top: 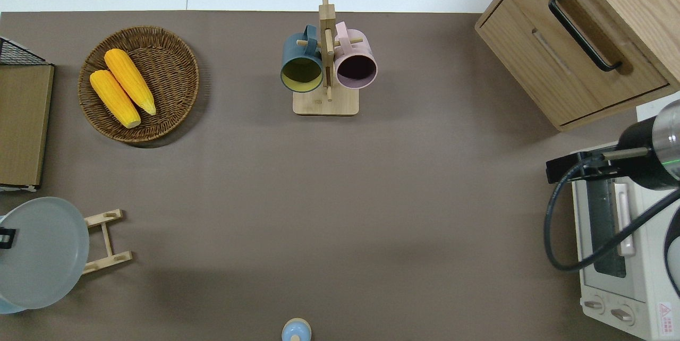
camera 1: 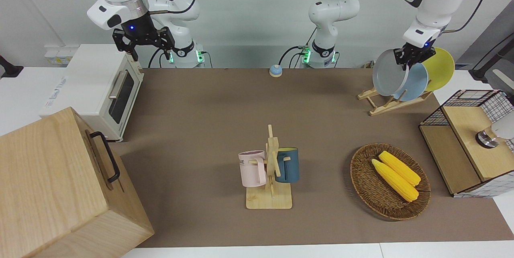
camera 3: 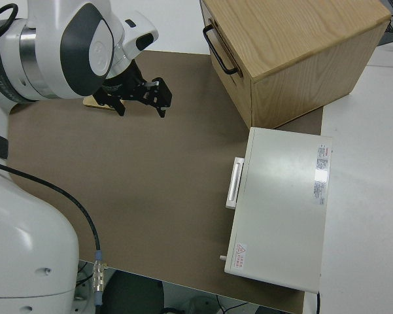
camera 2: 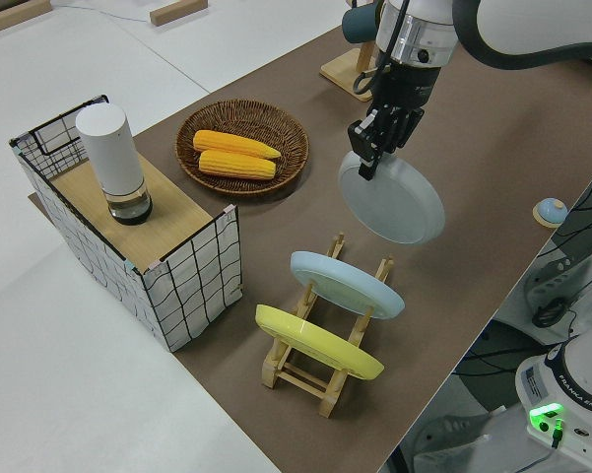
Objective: Pick gray plate from low plate rack and place it on table with left arm
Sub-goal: 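Carry the gray plate away from the rack and lower it onto the table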
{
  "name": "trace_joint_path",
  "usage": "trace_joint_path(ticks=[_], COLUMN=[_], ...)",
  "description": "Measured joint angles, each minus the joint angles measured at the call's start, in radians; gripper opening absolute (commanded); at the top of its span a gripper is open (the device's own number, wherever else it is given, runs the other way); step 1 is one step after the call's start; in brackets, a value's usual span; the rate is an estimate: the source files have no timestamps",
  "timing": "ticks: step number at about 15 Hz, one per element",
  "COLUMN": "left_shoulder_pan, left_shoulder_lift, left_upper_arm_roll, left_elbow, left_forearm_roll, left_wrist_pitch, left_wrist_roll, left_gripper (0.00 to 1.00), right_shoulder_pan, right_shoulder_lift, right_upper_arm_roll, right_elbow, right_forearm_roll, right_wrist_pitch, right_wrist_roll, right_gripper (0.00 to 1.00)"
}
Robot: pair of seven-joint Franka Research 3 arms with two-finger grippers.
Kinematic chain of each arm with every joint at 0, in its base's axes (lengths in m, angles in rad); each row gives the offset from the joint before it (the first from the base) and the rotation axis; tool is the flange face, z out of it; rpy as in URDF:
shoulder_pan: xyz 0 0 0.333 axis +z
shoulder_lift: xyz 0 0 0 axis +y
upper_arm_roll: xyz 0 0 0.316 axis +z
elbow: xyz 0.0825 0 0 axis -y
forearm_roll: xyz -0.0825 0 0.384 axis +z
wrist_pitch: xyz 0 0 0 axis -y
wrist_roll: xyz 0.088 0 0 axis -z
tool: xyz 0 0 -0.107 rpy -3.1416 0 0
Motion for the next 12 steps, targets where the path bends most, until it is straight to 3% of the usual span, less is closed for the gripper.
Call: trace_joint_path(ticks=[5,12], left_shoulder_pan=[0.000,0.000], left_shoulder_lift=[-0.002,-0.003], left_upper_arm_roll=[-0.009,-0.009], left_elbow=[0.104,0.132], left_forearm_roll=[-0.009,-0.182], left_wrist_pitch=[-0.141,-0.227], left_wrist_roll=[0.000,-0.053], left_gripper=[0.00,0.00], right_shoulder_pan=[0.000,0.000], right_shoulder_lift=[0.000,0.000], right_upper_arm_roll=[0.000,0.000], right_elbow=[0.000,0.000], right_forearm_roll=[0.000,0.000], right_wrist_pitch=[0.000,0.000], right_wrist_roll=[0.000,0.000], right_gripper=[0.987,0.990])
